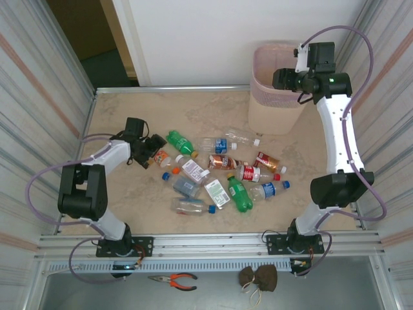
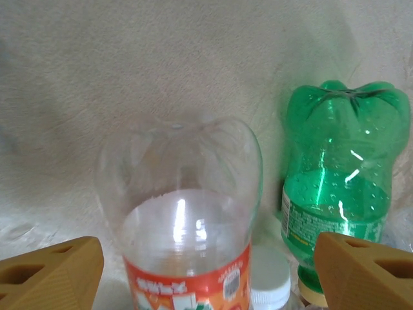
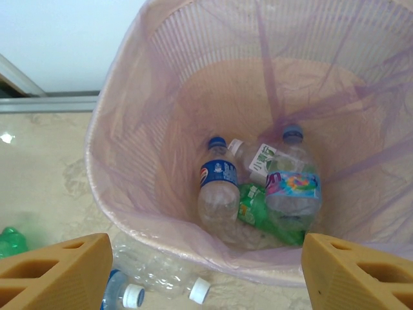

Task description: Put the plastic bottles in the bin

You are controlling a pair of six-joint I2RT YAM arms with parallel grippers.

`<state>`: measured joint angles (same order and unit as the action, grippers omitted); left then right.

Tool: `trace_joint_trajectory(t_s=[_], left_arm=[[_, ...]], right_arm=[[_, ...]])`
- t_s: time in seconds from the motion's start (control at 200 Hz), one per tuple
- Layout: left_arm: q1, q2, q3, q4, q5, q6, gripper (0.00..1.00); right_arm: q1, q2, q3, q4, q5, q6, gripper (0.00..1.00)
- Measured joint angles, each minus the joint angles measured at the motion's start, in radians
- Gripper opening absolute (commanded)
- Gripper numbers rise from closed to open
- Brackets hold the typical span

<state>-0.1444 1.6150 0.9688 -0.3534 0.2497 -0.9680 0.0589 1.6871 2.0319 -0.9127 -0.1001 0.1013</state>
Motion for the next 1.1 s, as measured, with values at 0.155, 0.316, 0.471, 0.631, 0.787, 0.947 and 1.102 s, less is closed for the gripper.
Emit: trace_joint_trajectory(t_s=[0.155, 0.316, 0.471, 0.631, 0.787, 0.947, 1.102], left_arm=[[0.002, 0.057, 0.000, 0.039, 0.031, -0.026, 0.81], [0.002, 0.093, 0.000, 0.058, 0.042, -0.053, 0.74], [0.003, 0.095, 0.000, 0.069, 0.042, -0.066, 0.68], [0.010, 0.095, 0.000, 0.068, 0.041, -0.069, 0.63], [0.014, 0.085, 0.004, 0.057, 0.030, -0.065, 0.61], [0.021, 0.031, 0.018, 0.021, 0.011, -0.043, 0.60], [0.027, -0.061, 0.044, -0.002, -0.007, 0.008, 0.58]], right_arm=[[0.000, -0.030, -0.021, 0.000, 0.005, 0.000, 0.76], [0.000, -0.049, -0.031, 0.000, 0.011, 0.000, 0.76], [0.000, -0.053, -0.041, 0.000, 0.020, 0.000, 0.76], [0.000, -0.057, -0.043, 0.000, 0.024, -0.001, 0.76], [0.000, -0.075, -0.043, 0.000, 0.026, -0.001, 0.76], [0.001, -0.097, -0.043, 0.000, 0.026, -0.001, 0.76], [0.006, -0.115, -0.055, 0.006, 0.020, 0.000, 0.76]])
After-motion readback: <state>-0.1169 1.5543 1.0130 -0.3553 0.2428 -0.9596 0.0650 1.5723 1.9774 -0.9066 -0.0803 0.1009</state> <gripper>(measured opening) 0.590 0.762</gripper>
